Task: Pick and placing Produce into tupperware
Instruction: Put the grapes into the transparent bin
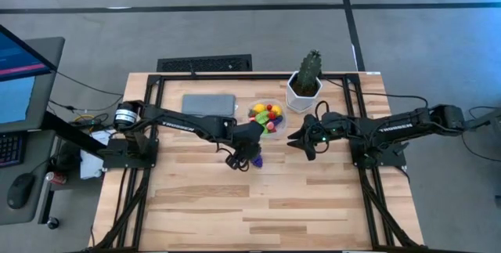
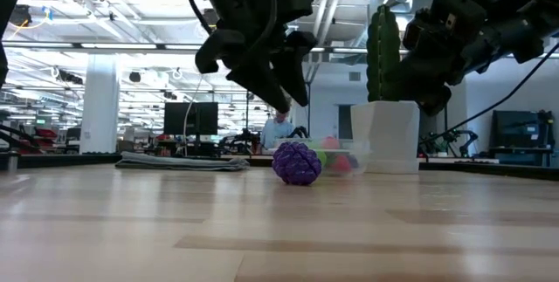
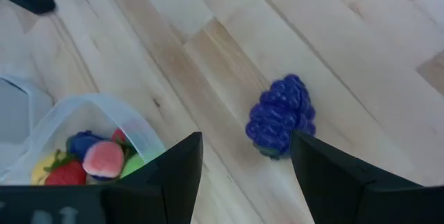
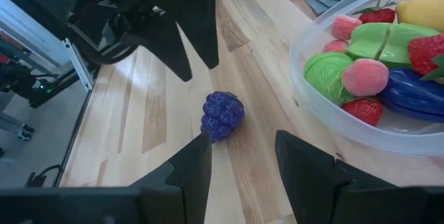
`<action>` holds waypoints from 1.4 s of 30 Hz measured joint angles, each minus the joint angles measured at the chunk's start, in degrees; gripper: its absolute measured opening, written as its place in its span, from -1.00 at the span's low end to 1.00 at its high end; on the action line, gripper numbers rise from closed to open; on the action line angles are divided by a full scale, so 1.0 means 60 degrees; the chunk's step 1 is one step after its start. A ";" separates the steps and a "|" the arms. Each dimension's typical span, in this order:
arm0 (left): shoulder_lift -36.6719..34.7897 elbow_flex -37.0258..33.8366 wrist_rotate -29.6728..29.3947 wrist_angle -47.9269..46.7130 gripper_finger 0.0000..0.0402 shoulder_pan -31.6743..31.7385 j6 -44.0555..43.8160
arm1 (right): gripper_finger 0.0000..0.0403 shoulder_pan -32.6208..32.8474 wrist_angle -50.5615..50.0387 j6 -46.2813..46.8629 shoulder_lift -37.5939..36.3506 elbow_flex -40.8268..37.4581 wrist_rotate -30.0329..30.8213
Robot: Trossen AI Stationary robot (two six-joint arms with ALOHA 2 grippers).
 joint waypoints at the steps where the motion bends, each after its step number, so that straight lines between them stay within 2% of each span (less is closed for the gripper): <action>1: 0.0010 0.0000 0.0002 0.0085 0.04 -0.0004 -0.0051 | -0.09 0.0000 -0.0026 0.0000 0.0000 0.0000 -0.0003; 5: 0.0029 0.0000 0.0175 0.0101 0.12 -0.0004 -0.0316 | -0.09 0.0000 -0.0116 -0.0004 0.0000 0.0004 -0.0010; 18: 0.0036 0.0000 0.0256 0.0151 0.60 -0.0004 -0.0089 | -0.09 0.0000 -0.0111 -0.0007 0.0000 0.0004 -0.0018; 30: 0.0065 0.0000 0.0784 0.0112 0.63 0.0069 0.0330 | -0.09 0.0000 -0.0104 -0.0018 0.0000 0.0004 -0.0015; 34: 0.0563 -0.0004 0.0845 0.0040 0.63 0.0108 0.0333 | -0.09 0.0000 -0.0082 -0.0018 0.0000 0.0004 0.0000; 42: 0.0874 0.0233 0.0452 0.0131 0.63 -0.0035 0.0305 | -0.09 0.0015 -0.0217 0.0073 -0.0004 0.0011 -0.0022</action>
